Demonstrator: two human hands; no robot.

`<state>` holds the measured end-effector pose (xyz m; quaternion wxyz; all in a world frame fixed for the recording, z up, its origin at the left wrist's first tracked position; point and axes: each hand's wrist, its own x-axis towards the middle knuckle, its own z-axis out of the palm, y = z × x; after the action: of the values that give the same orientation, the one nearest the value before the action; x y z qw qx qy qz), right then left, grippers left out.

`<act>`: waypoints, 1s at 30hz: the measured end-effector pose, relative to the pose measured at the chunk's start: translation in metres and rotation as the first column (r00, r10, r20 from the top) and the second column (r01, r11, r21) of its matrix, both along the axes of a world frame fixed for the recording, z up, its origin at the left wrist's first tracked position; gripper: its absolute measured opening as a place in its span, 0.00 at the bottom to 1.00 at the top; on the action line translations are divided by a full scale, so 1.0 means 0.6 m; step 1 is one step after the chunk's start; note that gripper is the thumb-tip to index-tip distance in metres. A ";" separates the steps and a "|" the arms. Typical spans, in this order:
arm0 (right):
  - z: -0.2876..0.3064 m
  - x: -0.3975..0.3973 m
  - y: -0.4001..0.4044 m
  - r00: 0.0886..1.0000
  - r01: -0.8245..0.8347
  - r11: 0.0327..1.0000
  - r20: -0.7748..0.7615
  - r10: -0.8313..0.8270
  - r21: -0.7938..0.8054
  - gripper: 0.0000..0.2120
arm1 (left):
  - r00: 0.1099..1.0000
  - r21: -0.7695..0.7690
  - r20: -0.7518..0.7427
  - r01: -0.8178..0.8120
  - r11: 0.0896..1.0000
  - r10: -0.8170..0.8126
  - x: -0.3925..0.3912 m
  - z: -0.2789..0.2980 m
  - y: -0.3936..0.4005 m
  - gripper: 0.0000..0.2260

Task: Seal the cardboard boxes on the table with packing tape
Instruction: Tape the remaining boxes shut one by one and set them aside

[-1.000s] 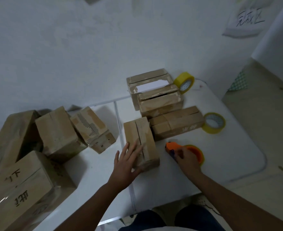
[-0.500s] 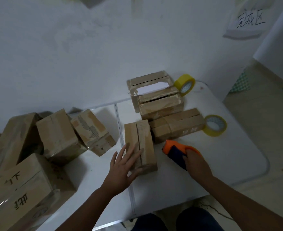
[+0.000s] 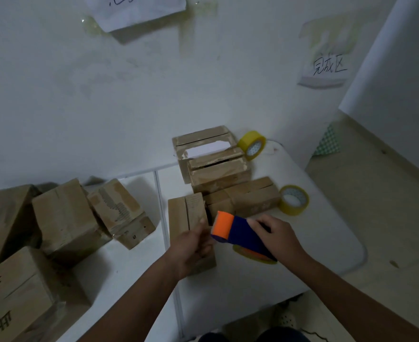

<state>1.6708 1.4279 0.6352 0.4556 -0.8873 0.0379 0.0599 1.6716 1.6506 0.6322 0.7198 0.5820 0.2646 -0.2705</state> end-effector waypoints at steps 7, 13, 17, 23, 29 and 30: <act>0.007 -0.005 0.003 0.999 -0.031 0.999 -0.015 0.030 -0.034 0.15 | 1.000 -0.098 0.016 -0.025 0.995 0.027 -0.009 0.017 0.009 0.08; 0.009 -0.009 0.017 0.998 -0.062 0.998 -0.003 0.062 -0.030 0.16 | 1.000 -0.112 0.016 -0.001 0.994 0.003 -0.020 0.025 0.019 0.08; 0.015 -0.007 0.025 0.994 -0.105 0.991 -0.016 0.104 -0.079 0.19 | 1.000 -0.049 0.018 -0.019 0.999 0.019 -0.033 0.021 0.027 0.07; 0.016 -0.009 0.040 0.983 -0.182 0.970 -0.015 0.182 -0.161 0.24 | 0.997 0.163 0.072 0.018 0.986 -0.030 -0.056 0.000 0.031 0.10; 0.021 -0.016 0.059 0.966 -0.232 0.903 0.024 0.258 -0.362 0.31 | 0.972 0.292 0.228 -0.123 0.949 0.056 -0.091 -0.012 0.022 0.10; 0.021 -0.016 0.061 0.962 -0.244 0.891 0.021 0.273 -0.382 0.31 | 0.965 0.302 0.253 -0.150 0.941 0.073 -0.094 -0.013 0.026 0.10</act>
<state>1.6615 1.4647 0.6480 0.2661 -0.9568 -0.0866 0.0786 1.6155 1.6662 0.6245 0.6571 0.7026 0.2494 -0.1112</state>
